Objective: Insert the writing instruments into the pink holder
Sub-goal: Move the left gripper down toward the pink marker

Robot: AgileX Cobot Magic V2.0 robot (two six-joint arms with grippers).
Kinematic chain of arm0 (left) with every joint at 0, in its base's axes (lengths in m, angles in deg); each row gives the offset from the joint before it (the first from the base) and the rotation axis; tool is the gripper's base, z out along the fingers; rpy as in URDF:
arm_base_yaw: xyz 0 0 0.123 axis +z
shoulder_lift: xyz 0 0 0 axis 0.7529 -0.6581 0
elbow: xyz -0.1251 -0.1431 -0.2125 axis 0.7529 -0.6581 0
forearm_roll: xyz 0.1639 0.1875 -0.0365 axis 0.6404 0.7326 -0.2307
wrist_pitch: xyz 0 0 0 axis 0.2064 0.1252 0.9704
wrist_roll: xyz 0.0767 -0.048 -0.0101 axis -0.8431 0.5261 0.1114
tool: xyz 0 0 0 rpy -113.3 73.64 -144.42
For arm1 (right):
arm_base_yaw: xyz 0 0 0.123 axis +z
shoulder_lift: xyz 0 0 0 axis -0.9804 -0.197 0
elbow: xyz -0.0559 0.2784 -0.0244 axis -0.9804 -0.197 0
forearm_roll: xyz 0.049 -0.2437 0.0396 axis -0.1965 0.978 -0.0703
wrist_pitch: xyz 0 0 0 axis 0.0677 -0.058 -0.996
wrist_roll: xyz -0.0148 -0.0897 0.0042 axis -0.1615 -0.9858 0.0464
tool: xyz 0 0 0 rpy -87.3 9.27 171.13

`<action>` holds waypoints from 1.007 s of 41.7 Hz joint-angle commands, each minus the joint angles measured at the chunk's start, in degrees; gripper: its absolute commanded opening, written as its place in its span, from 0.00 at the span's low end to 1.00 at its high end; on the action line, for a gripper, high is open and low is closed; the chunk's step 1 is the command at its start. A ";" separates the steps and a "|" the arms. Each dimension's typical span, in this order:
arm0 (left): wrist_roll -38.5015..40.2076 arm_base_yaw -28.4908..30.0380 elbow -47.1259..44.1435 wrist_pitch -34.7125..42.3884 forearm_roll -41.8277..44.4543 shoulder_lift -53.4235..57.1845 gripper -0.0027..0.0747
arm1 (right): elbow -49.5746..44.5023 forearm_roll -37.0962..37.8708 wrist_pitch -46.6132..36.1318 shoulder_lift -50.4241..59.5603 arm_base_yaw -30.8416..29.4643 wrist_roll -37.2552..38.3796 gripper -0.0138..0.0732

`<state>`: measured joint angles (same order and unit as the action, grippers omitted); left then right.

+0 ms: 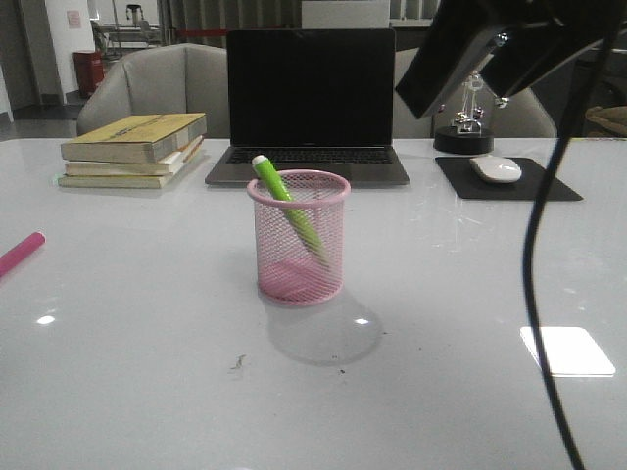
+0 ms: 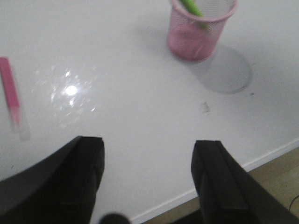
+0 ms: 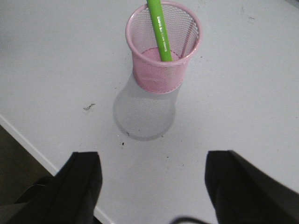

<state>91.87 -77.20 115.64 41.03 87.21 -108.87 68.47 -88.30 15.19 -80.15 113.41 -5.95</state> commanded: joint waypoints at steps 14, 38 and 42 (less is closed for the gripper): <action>0.19 21.66 14.63 -0.40 0.73 -21.23 0.79 | -1.01 -0.24 -3.27 5.22 0.14 0.17 0.81; -1.35 26.64 38.77 -4.36 -0.08 -55.16 0.78 | -1.01 -0.24 -3.39 5.22 0.14 0.17 0.81; -1.63 26.64 41.73 -4.79 -0.49 -57.70 0.78 | -1.01 -0.24 -3.58 5.22 0.14 0.17 0.81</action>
<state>90.58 -50.62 153.27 35.73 87.40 -167.46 65.90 -88.61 15.33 -76.39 113.41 -5.82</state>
